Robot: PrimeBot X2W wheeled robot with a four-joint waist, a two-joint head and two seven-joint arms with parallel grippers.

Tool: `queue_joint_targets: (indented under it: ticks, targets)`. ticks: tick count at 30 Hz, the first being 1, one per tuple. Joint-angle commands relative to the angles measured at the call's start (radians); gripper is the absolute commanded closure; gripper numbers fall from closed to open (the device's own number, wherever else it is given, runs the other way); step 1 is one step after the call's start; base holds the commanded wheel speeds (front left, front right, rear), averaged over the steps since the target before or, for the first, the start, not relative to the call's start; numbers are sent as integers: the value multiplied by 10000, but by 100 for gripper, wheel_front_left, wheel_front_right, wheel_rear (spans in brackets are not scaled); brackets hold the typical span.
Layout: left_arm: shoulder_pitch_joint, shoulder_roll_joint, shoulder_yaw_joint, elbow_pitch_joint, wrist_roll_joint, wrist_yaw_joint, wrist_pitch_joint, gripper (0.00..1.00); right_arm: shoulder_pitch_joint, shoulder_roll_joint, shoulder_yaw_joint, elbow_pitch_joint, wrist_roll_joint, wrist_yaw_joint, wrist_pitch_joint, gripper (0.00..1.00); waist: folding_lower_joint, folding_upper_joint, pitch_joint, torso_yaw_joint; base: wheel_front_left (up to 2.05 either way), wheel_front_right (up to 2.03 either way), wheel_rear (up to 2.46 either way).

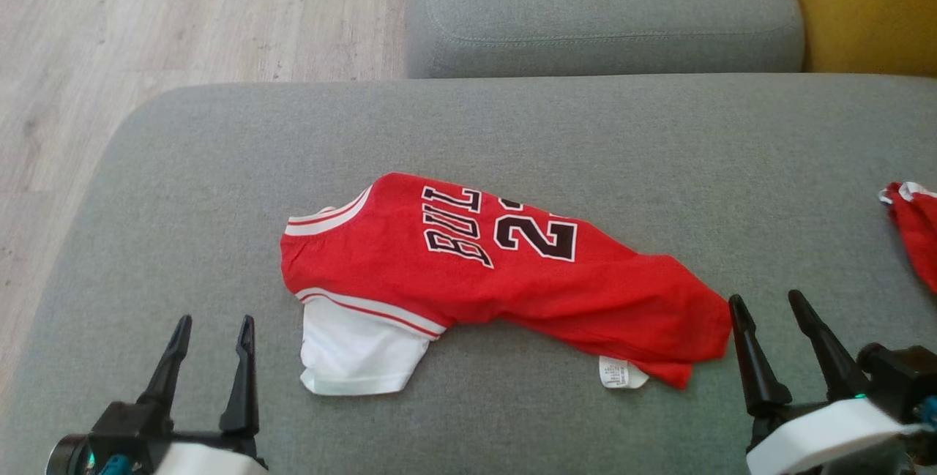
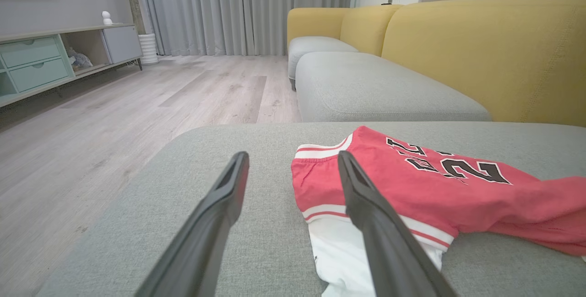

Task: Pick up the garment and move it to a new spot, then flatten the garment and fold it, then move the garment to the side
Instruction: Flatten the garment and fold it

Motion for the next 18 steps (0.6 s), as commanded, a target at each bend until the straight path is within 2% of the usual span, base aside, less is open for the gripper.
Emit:
queue_joint_targets:
  ticks: [1,12,18]
  targets:
    - [-367,302,310,-311,42,96,4,0,-347,-68,229,-431,48,-7,3,0,0,-1,7,7,0,0,0]
    - [-444,328,263,-270,9,87,-12,0,-410,-68,172,-312,124,-7,78,0,0,-1,44,-39,0,0,0]
    - [-576,324,207,-307,14,63,-22,0,-350,-68,-339,640,0,-7,402,0,0,-1,197,2,0,0,0]
